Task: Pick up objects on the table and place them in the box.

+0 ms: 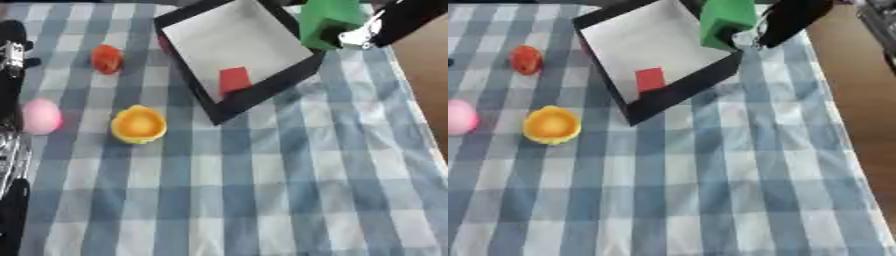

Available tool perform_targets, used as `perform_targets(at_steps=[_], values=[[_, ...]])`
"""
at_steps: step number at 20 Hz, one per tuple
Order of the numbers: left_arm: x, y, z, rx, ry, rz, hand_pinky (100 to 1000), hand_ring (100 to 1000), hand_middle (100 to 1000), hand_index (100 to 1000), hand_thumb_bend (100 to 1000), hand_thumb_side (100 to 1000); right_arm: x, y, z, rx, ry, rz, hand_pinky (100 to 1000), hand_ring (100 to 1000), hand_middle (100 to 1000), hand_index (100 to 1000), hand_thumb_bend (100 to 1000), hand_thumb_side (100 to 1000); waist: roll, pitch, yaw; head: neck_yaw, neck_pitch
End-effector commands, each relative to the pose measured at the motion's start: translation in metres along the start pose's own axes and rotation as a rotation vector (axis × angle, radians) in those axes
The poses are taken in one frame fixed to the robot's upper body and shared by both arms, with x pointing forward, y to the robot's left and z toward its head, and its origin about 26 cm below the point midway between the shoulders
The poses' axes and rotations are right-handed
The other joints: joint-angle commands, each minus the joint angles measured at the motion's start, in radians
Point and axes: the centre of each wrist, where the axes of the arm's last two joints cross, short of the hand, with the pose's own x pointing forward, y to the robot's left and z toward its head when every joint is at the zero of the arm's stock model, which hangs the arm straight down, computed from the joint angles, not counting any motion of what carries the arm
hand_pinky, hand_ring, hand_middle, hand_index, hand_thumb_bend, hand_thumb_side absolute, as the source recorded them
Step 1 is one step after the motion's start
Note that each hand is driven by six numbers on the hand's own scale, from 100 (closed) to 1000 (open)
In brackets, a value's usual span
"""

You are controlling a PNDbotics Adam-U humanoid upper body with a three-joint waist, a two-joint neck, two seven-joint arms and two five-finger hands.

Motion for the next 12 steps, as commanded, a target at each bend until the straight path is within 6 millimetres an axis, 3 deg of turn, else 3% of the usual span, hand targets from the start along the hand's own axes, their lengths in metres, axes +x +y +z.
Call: perform_targets(at_steps=[1, 6, 12], values=[[0.011, 0.002, -0.007, -0.007, -0.044, -0.011, 674, 744, 693, 821, 467, 645, 0.001, -0.015, -0.012, -0.02, 0.016, 0.012, 840, 659, 562, 627, 112, 226, -0.001, -0.019, 0.005, -0.008, -0.016], [0.015, -0.004, -0.01, -0.024, -0.058, 0.004, 674, 744, 693, 820, 466, 644, 0.001, -0.017, -0.044, -0.016, 0.032, 0.014, 842, 664, 569, 633, 113, 221, 0.002, -0.007, 0.019, -0.025, -0.039], [0.022, -0.011, -0.014, -0.045, -0.08, 0.024, 673, 744, 693, 816, 468, 643, -0.008, -0.006, -0.079, -0.008, 0.06, 0.014, 842, 668, 573, 639, 130, 231, 0.003, 0.014, 0.045, -0.046, -0.069]])
